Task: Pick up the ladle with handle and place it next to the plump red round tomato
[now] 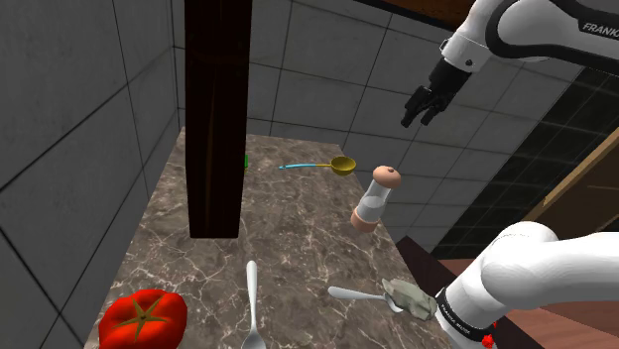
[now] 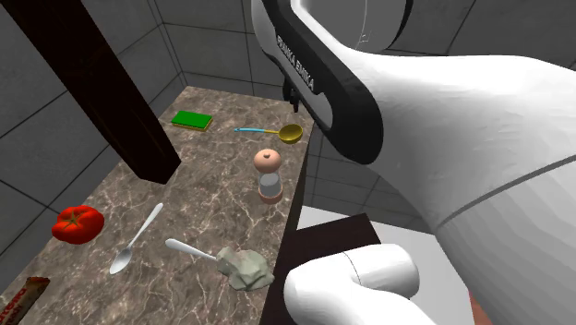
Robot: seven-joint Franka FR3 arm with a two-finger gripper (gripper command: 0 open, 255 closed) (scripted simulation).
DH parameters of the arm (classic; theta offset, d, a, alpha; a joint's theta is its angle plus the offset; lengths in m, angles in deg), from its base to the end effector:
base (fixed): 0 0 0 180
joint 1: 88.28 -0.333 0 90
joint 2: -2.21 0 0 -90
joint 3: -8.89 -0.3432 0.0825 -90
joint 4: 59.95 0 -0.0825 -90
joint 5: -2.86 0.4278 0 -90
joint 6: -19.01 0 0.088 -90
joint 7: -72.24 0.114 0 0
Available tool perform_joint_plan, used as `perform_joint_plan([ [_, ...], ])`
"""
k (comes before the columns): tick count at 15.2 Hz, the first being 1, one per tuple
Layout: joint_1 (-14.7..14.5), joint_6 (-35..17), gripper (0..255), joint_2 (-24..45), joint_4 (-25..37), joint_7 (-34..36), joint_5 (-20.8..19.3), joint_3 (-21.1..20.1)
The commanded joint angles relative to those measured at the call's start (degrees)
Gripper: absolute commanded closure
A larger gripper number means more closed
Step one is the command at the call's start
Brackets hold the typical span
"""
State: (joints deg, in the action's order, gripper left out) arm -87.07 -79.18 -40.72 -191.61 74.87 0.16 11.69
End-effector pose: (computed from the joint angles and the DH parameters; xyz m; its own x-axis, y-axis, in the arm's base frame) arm 0.3568 -0.0351 0.6340 0.9813 -0.1006 0.1642 -0.1030 -0.9947 0.0063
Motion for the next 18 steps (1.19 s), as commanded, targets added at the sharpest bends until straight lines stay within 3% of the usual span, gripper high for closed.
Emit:
perform_joint_plan([
  [1,0.00,0.00,0,0.00,0.00,0.00,0.00,0.00],
  [10,-7.70,-6.68,0,20.63,6.70,-25.71,0.97,7.70],
  [18,-12.34,-8.79,0,39.00,15.54,-47.42,4.13,9.38],
])
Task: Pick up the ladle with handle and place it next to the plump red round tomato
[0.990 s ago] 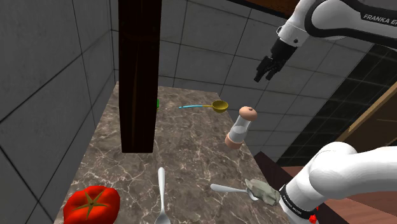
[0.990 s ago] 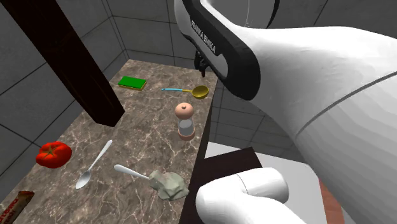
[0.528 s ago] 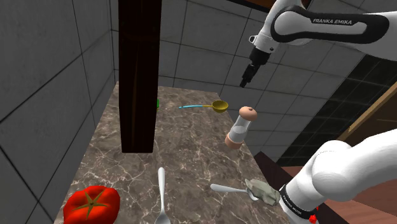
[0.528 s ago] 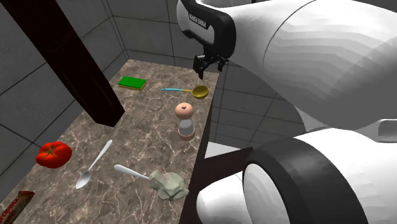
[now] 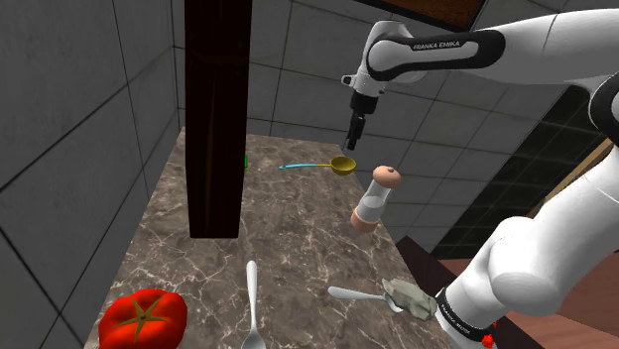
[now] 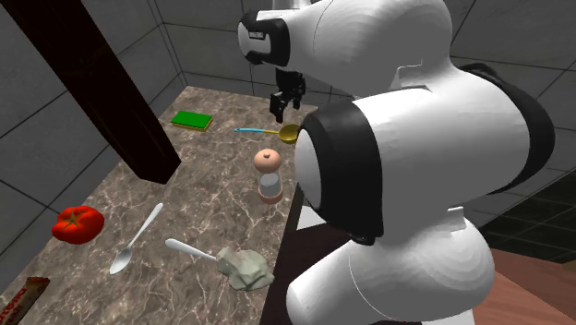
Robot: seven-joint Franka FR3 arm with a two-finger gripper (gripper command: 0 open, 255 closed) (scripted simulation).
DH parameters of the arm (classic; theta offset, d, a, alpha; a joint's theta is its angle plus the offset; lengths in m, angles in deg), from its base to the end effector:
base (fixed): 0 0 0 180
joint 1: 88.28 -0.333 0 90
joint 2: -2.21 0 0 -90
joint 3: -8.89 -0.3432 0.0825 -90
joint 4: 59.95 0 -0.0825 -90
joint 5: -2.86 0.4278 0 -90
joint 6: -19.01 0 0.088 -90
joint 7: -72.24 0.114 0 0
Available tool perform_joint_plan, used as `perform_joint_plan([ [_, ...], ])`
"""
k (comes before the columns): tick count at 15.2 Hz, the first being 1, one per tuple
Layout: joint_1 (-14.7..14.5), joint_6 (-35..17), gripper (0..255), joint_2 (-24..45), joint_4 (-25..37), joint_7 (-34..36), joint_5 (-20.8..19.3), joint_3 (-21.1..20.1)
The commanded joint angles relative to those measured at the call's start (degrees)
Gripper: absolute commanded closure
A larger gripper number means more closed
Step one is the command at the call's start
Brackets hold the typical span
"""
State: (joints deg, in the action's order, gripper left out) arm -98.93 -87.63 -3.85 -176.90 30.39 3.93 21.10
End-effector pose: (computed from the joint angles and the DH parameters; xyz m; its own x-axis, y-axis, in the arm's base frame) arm 0.5543 -0.0163 0.4860 0.7642 0.6442 -0.0306 0.6405 -0.7637 -0.0807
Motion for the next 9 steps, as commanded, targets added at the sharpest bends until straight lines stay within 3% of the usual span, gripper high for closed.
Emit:
perform_joint_plan([
  [1,-0.85,-0.42,0,4.28,1.96,-5.43,0.68,-0.22],
  [6,-2.32,-0.63,0,14.10,7.28,-16.75,1.46,-2.09],
  [9,-2.30,-2.90,0,14.41,5.32,-16.81,1.55,-2.19],
])
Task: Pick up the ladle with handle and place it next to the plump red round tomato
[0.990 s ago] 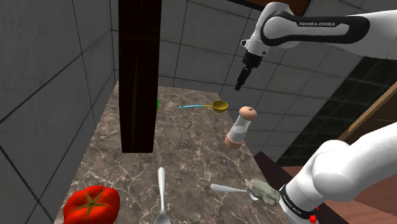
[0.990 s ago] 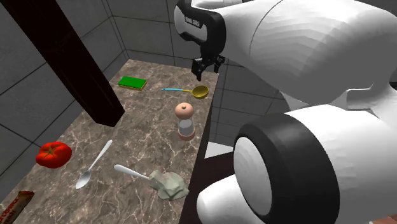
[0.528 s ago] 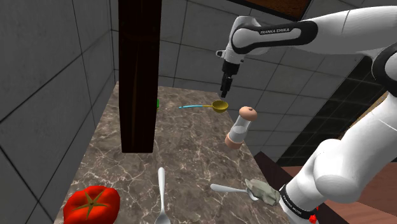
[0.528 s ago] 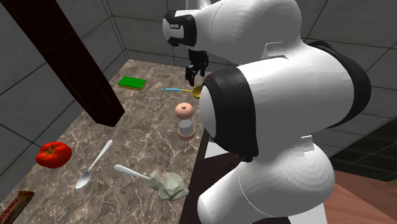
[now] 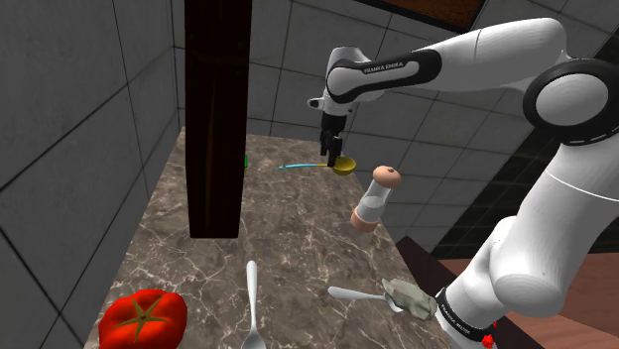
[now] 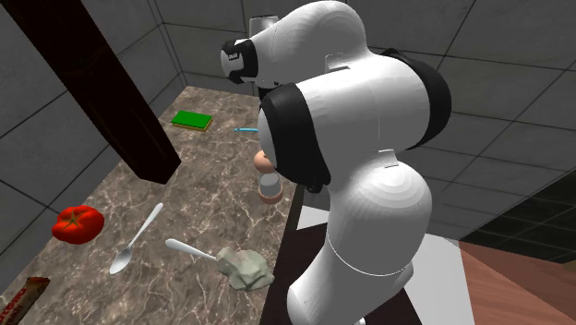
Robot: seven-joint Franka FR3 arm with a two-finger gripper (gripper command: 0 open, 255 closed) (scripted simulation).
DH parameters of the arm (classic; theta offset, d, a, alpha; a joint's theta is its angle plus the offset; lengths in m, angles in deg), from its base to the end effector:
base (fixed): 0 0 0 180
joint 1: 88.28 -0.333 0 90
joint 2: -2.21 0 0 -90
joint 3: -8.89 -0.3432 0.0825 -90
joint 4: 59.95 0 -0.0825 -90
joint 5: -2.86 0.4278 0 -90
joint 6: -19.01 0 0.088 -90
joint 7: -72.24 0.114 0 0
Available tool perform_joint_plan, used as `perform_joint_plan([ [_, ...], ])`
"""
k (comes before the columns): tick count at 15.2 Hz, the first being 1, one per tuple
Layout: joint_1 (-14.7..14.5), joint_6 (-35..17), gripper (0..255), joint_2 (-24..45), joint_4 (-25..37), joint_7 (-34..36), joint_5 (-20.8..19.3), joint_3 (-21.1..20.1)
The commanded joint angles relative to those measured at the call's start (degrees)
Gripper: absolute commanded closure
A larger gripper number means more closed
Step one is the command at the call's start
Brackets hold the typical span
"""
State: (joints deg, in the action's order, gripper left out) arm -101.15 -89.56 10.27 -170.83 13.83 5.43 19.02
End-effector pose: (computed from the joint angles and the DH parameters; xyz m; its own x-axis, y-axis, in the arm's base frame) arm 0.6090 0.0354 0.3997 0.4915 0.8671 -0.0806 0.8525 -0.4980 -0.1591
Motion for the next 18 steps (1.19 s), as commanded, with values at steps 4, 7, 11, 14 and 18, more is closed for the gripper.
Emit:
perform_joint_plan([
  [4,-0.11,-3.98,0,0.88,-3.18,-0.38,0.22,-0.17],
  [7,-0.11,-4.41,0,0.98,-3.52,-0.40,0.25,-0.18],
  [11,-0.11,-4.41,0,0.98,-3.52,-0.40,0.25,-0.18],
  [14,-0.11,-4.40,255,0.98,-3.52,-0.40,0.25,-0.18],
  [18,-0.11,-4.40,255,0.95,-3.55,-0.40,0.25,-0.17],
])
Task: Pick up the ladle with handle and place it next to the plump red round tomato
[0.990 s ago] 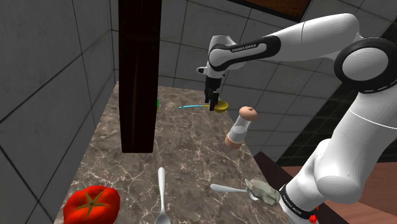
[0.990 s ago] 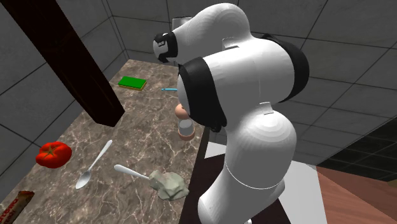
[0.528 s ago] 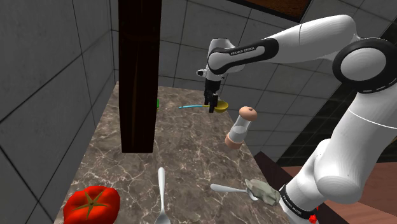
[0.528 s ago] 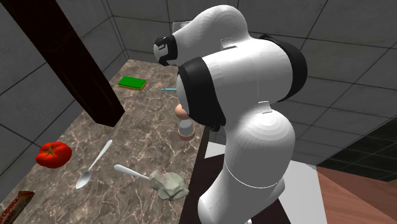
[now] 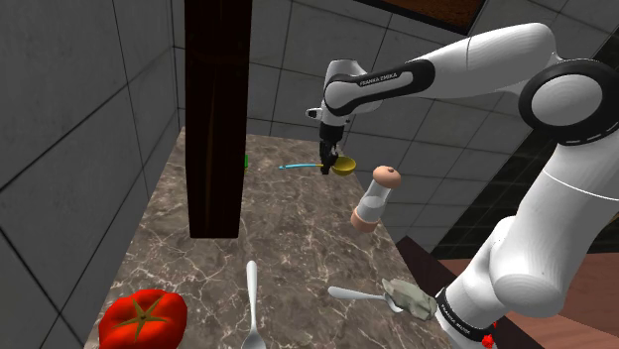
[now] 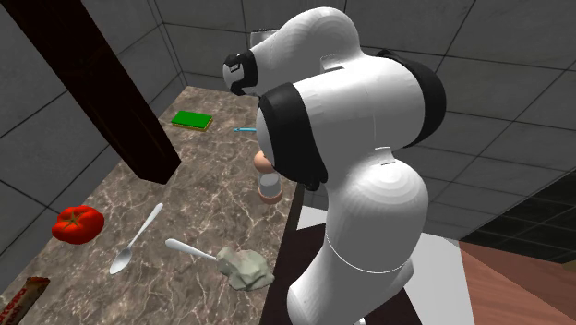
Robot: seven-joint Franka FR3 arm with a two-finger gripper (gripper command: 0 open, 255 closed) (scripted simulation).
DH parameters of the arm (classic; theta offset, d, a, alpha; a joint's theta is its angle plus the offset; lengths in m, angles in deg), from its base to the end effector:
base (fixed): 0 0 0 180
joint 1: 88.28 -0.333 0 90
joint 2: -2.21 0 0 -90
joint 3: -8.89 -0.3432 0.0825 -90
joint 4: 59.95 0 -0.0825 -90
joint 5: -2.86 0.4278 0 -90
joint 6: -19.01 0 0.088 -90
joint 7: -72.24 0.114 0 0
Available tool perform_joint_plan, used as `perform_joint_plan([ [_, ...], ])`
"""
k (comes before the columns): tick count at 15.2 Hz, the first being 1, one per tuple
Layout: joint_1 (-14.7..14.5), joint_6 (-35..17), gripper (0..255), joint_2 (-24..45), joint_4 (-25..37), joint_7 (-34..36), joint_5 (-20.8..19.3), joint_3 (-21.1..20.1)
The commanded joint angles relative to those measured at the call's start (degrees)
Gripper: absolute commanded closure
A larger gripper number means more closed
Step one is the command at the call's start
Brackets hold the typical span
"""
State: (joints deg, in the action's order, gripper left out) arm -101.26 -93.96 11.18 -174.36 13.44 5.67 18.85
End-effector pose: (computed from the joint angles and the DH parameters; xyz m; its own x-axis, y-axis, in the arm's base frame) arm 0.6024 0.0374 0.3660 0.4856 0.8705 -0.0803 0.8557 -0.4921 -0.1597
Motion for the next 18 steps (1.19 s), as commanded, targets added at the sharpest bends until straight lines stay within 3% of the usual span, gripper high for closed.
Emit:
perform_joint_plan([
  [1,-0.01,-0.01,255,0.02,-0.04,0.01,0.00,-0.01],
  [5,0.00,0.00,255,0.07,0.01,0.00,0.01,-0.01],
  [18,-0.11,9.32,255,-3.42,5.92,0.66,-0.75,0.09],
])
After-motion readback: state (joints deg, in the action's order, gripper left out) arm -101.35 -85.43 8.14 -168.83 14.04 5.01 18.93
